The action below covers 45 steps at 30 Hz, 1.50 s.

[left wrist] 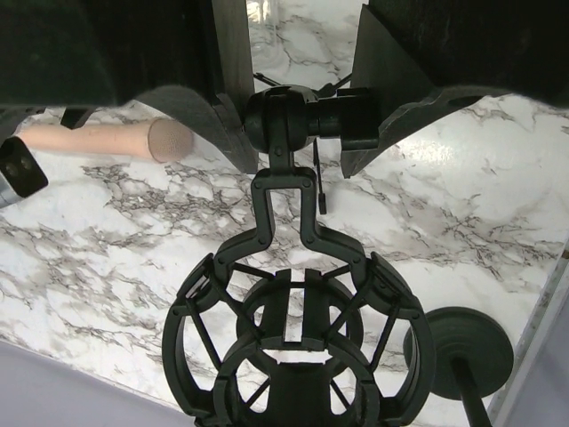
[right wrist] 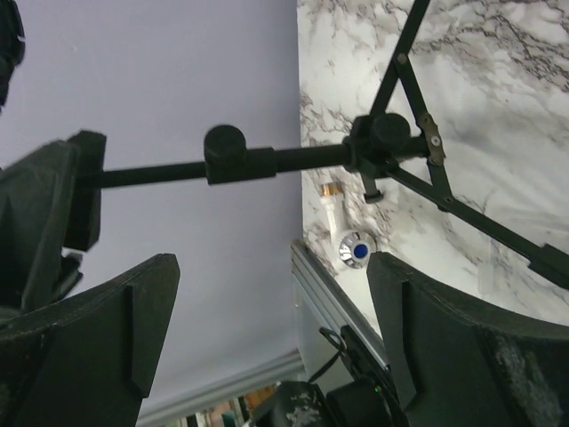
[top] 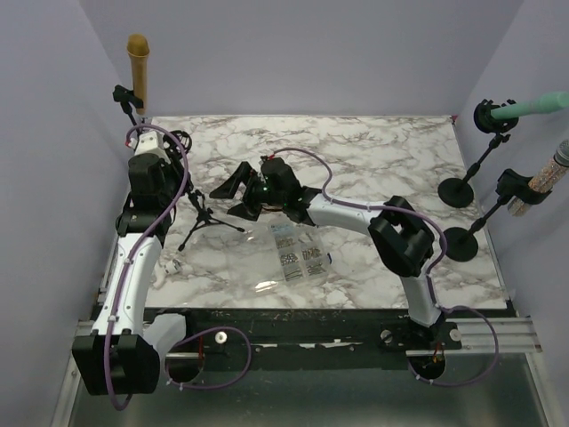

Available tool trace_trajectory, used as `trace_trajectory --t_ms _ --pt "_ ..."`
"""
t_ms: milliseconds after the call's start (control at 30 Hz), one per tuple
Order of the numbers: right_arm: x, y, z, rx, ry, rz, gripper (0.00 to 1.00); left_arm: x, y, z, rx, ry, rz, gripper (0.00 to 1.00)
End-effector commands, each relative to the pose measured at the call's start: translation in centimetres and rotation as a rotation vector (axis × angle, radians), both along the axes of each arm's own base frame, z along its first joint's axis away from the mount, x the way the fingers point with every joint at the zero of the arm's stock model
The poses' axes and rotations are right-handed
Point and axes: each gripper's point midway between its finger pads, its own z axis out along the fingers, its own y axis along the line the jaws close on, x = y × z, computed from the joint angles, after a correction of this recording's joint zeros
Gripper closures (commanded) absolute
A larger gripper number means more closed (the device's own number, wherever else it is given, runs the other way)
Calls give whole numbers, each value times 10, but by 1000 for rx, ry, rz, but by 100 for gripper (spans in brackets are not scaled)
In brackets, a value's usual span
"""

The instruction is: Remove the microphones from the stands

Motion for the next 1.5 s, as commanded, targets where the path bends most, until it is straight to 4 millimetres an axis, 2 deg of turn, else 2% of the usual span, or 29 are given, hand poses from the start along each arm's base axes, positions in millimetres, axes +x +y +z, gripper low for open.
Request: trace_trajectory --t_ms 0,67,167,300,533,667,833,967,1100,1333,1467 --pt "21 13 0 9 30 -97 7 -8 -4 -10 -18 13 25 100" --pt "27 19 -8 3 43 -107 11 -7 -7 -10 -21 10 10 100" --pt "30 31 -16 6 58 -81 17 -4 -13 -12 -42 15 -19 90" --pt "34 35 -21 -13 31 -77 17 -2 -11 -11 -46 8 -3 90" --pt "37 33 -14 -22 -20 -80 19 11 -5 -6 -90 -10 63 94" --pt "34 32 -6 -7 -44 -72 19 13 12 -8 -140 -4 125 98" --pt "33 35 1 17 -75 -49 18 14 14 -8 -142 -22 137 96" --pt "31 36 12 55 -93 -38 18 12 11 -13 -145 -38 131 83" --pt "28 32 16 59 -104 -39 18 12 7 -15 -137 -35 135 75" --pt "20 19 20 64 -119 -49 17 10 -4 -20 -142 -11 107 44" --pt "19 16 22 64 -126 -51 17 10 -5 -20 -148 -13 107 36"
